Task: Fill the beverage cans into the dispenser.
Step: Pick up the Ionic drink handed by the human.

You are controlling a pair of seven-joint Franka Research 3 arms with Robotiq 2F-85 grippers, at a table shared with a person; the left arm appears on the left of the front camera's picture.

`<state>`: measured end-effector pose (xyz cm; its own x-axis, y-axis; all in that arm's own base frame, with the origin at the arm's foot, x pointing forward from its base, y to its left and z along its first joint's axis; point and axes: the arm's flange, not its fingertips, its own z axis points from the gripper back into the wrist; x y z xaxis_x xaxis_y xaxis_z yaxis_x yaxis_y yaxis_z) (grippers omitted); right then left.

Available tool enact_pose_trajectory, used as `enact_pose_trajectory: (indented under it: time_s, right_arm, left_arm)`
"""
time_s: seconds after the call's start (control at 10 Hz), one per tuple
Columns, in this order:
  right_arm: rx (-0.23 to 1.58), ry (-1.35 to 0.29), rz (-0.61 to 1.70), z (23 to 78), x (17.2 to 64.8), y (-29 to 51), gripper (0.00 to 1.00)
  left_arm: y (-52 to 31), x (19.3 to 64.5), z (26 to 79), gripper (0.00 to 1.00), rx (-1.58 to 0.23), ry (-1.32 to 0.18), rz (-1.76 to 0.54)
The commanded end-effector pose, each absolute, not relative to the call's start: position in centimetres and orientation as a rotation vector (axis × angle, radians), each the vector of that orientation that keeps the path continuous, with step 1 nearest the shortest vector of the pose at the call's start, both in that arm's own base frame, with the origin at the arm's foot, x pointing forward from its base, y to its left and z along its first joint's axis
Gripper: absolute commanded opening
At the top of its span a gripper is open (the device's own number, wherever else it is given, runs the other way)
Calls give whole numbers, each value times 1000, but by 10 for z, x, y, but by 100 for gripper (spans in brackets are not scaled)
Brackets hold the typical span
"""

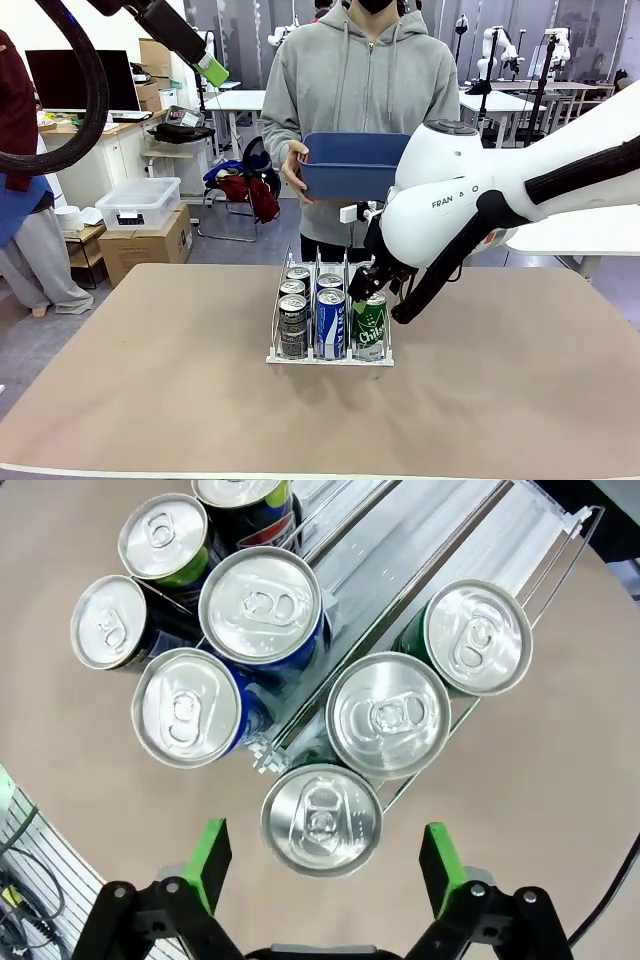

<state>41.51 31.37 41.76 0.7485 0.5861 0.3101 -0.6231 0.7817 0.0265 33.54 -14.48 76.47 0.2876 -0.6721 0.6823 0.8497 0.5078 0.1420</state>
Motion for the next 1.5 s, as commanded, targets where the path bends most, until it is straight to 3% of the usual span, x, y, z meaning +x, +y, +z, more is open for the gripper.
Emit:
enact_pose_trajectory:
  time_s: [0.0,0.5,0.6,0.9,1.4]
  right_arm:
    - [118,-290,680,412,419,317,100]
    - [128,-287,669,414,416,315,100]
    - [163,-375,681,433,408,307,100]
    - [334,-437,790,499,414,263,100]
    - [334,-520,797,621,430,207,100]
  left_arm:
    - [-142,336,764,96,-275,-761,-1030]
    - [-142,336,764,96,-275,-761,-1030]
    - [-142,336,764,96,-275,-761,-1030]
    - [-142,336,764,96,-275,-761,-1030]
    - [-142,336,764,96,-275,-761,-1030]
